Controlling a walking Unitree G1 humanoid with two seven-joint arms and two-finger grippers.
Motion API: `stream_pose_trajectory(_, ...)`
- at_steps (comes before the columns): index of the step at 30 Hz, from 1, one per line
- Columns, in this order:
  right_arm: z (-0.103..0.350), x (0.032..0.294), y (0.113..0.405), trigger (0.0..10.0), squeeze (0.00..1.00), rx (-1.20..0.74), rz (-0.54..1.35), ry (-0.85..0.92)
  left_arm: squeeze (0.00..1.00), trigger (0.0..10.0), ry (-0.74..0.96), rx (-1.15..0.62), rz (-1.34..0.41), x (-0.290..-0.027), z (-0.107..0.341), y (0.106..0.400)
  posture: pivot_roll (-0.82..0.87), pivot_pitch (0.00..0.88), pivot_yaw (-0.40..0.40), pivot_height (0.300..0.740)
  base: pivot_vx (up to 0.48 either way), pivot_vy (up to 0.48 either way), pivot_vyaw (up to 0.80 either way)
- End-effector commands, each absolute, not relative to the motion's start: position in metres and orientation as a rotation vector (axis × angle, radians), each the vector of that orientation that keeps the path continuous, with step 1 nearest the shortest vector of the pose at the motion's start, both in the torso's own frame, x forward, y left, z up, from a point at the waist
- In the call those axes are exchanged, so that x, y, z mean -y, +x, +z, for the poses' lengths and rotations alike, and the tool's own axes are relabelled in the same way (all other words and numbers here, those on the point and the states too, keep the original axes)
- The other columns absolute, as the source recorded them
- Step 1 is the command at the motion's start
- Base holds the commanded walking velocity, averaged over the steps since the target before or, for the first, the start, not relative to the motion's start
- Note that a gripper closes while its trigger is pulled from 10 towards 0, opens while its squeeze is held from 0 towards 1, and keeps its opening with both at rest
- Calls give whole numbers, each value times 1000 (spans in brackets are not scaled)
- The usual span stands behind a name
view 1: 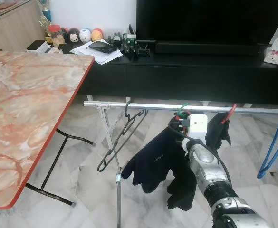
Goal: Hang hanger
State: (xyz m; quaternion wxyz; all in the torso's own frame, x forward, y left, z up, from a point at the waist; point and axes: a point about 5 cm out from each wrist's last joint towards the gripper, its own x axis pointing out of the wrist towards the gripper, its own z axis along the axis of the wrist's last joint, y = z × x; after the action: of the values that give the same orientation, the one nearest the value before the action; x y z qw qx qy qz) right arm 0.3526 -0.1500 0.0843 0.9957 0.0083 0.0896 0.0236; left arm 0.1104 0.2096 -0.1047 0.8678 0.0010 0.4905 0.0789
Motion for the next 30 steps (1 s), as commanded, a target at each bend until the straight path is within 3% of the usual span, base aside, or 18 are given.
stream_pose_trajectory(1,85,147,350,10000,0,-170,74,5,0,10000,13,-1057,158,-210,-107,102,-20,0,-3,740,0,0,0)
stream_pose_trajectory(9,87,126,330,10000,0,-113,322,-39,0,10000,20,-1054,148,-211,-107,104,-31,0,3,740,0,0,0)
stream_pose_trajectory(30,74,142,323,10000,0,-240,215,-95,0,10000,26,-1067,133,-209,-107,103,-37,0,-7,740,0,0,0)
